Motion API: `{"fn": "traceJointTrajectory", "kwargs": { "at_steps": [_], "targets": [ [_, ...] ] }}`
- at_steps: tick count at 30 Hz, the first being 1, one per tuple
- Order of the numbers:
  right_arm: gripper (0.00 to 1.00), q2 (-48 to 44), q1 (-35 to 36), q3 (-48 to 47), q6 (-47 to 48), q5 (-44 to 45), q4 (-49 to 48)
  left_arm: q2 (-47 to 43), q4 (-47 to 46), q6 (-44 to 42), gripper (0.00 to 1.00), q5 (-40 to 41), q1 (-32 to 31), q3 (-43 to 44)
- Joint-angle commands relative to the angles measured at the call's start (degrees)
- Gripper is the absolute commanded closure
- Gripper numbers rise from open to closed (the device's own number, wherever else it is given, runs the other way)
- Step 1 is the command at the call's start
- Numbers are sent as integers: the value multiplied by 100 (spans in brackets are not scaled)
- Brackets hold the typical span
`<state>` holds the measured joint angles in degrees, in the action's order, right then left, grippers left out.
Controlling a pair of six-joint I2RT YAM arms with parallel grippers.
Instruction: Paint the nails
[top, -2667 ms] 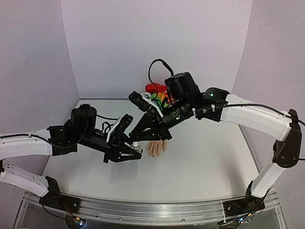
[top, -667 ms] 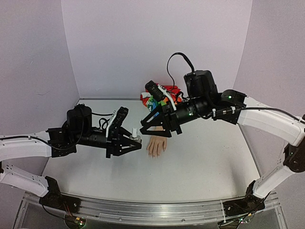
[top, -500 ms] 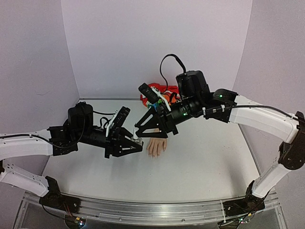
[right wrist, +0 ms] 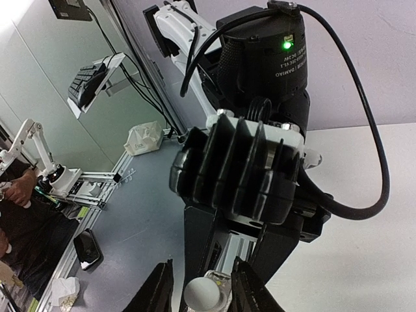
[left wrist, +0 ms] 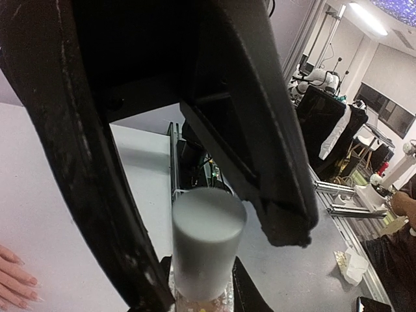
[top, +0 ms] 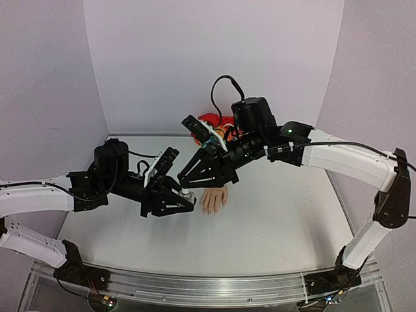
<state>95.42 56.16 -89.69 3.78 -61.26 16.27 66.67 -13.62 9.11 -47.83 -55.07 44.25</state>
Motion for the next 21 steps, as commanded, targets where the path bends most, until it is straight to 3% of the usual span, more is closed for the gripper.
{"fn": "traceJointTrajectory", "kwargs": {
  "at_steps": [1, 12, 21],
  "targets": [
    [71, 65, 18, -229, -16, -205, -295, -29, -329, 63, 100, -130, 26, 312],
    [100, 126, 105, 5, 135, -155, -334, -207, -526, 177, 100, 219, 62, 296],
    [100, -1, 166, 555, 19, 570, -567, -619, -460, 107, 100, 1375, 109, 202]
  ]
}}
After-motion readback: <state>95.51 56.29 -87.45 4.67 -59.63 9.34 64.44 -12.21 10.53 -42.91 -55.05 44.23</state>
